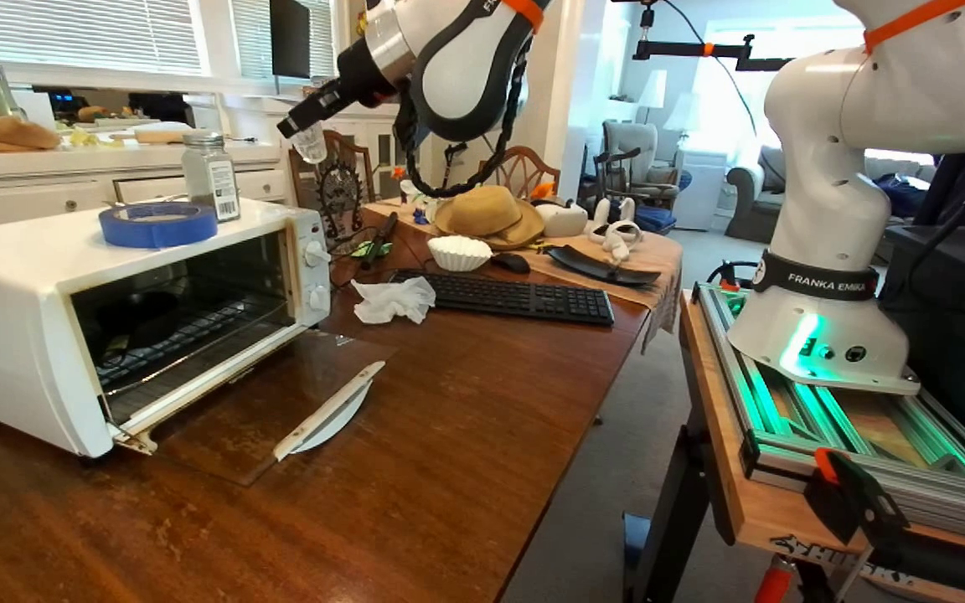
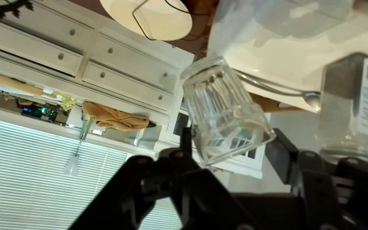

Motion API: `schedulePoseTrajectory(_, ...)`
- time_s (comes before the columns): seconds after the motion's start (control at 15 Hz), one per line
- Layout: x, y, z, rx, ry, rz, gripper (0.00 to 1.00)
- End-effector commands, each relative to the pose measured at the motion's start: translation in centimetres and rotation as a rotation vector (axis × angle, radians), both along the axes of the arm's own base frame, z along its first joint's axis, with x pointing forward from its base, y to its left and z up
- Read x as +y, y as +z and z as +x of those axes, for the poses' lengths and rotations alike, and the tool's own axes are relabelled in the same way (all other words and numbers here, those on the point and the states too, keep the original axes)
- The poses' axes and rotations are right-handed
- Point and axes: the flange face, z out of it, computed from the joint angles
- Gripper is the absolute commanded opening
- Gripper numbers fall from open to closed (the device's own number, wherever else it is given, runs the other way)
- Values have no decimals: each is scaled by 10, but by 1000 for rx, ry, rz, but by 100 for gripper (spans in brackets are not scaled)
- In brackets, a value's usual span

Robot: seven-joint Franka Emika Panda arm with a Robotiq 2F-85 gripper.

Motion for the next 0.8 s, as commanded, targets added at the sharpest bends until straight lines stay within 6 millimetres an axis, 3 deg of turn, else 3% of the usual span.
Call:
schedulePoseTrajectory(0.0,13,29,10,-8,20,145,35)
schedulePoseTrajectory(0.2,17,31,19,27,19,208,35)
schedulePoseTrajectory(0.53,8,17,29,138,65,146,35)
schedulePoseTrajectory(0.73,22,9,27,160,124,185,35)
